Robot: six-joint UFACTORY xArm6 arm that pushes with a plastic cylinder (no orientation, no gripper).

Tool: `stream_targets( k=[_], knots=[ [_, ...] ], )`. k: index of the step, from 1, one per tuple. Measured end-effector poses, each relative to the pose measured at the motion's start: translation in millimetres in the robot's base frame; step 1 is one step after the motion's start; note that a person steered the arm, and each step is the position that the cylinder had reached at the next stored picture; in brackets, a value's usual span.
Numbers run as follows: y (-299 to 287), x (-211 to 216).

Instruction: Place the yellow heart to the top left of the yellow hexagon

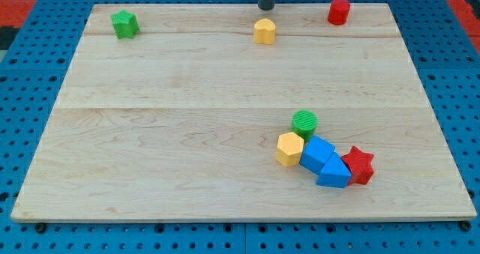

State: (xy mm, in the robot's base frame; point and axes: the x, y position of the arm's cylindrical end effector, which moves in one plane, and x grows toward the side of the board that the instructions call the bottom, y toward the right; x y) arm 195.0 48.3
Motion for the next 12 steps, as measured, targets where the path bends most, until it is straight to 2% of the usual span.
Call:
stream_targets(
  k=[1,3,6,9,10,11,12],
  knots=[
    [-5.6,16.1],
    [3.0,75.5],
    [2.6,131.9],
    [2.6,146.8],
    [-15.0,121.1],
    [-25.1,115.4],
    [-29.0,140.0]
  ],
)
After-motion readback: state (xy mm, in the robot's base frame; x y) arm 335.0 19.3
